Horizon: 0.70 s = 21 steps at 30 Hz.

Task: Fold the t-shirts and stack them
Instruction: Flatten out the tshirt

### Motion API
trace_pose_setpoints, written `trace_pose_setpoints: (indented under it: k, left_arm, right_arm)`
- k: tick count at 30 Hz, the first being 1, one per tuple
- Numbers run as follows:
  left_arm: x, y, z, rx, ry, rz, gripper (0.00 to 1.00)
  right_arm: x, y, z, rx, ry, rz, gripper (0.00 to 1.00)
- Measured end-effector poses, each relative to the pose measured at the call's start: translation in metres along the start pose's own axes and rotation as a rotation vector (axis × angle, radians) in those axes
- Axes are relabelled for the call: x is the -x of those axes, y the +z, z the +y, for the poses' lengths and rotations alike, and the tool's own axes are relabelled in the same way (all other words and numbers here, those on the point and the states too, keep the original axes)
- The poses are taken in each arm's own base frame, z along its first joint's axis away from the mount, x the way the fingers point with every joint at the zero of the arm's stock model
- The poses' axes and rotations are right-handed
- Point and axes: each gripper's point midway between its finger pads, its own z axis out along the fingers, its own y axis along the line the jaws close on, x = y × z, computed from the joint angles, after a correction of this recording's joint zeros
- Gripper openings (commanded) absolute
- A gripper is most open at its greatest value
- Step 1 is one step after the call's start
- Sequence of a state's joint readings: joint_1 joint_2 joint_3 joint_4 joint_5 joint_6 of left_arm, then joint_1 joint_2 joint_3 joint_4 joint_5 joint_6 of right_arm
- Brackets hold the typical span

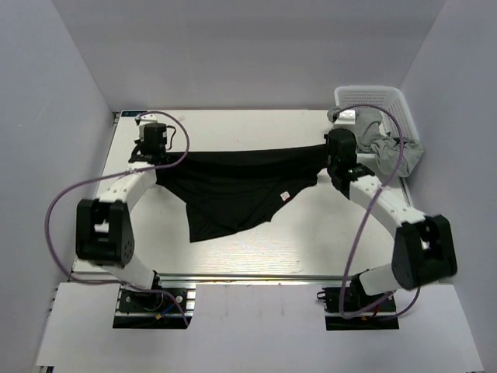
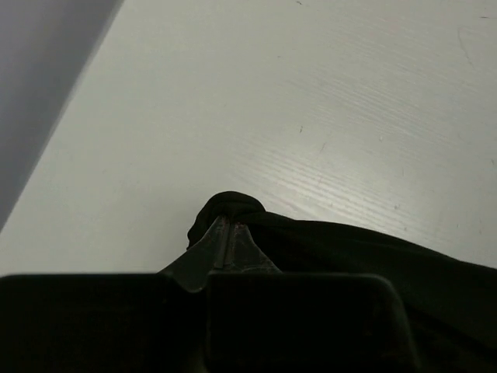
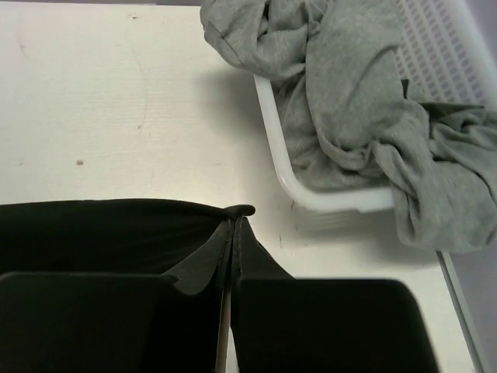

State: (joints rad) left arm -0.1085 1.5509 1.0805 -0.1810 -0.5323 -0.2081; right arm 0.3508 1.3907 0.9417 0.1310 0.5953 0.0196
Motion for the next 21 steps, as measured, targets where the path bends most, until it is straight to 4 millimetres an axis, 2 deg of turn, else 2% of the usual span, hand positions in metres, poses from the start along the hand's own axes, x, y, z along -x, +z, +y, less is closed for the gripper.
trace_pose_setpoints:
  k: [4, 8, 9, 10, 11, 13, 17, 18, 19, 20, 21]
  left_arm:
    - [-0.002, 0.052, -0.019, 0.005, 0.002, 0.044, 0.0]
    - [0.001, 0.089, -0.032, -0.001, -0.003, 0.064, 0.0]
    - [0.004, 0.097, -0.036, -0.007, -0.006, 0.066, 0.04]
    - [0.005, 0.105, -0.04, -0.013, -0.007, 0.07, 0.15]
    - [0.006, 0.111, -0.043, -0.019, -0.004, 0.074, 0.37]
    - [0.009, 0.121, -0.051, -0.038, 0.002, 0.082, 0.58]
    - [0.021, 0.134, -0.062, -0.066, 0.0, 0.075, 0.61]
    - [0.023, 0.135, -0.065, -0.074, 0.003, 0.074, 0.86]
    - [0.026, 0.135, -0.067, -0.085, 0.012, 0.074, 0.99]
    - [0.029, 0.135, -0.069, -0.097, 0.011, 0.071, 1.0]
    - [0.032, 0.134, -0.071, -0.106, 0.01, 0.07, 1.0]
  right_arm:
    - [0.006, 0.04, 0.006, 0.001, 0.005, 0.03, 0.0]
    - [0.015, 0.078, 0.016, 0.01, 0.009, 0.04, 0.0]
    - [0.017, 0.086, 0.019, 0.011, 0.012, 0.04, 0.0]
    - [0.017, 0.097, 0.022, 0.018, 0.009, 0.049, 0.0]
    - [0.018, 0.105, 0.026, 0.025, 0.009, 0.051, 0.0]
    - [0.016, 0.123, 0.035, 0.043, 0.003, 0.063, 0.0]
    - [0.005, 0.151, 0.048, 0.061, -0.028, 0.103, 0.0]
    - [0.003, 0.158, 0.05, 0.061, -0.033, 0.113, 0.04]
    - [0.001, 0.163, 0.053, 0.063, -0.037, 0.12, 0.23]
    - [0.0, 0.168, 0.054, 0.063, -0.038, 0.122, 0.5]
    - [-0.002, 0.171, 0.056, 0.063, -0.038, 0.127, 0.9]
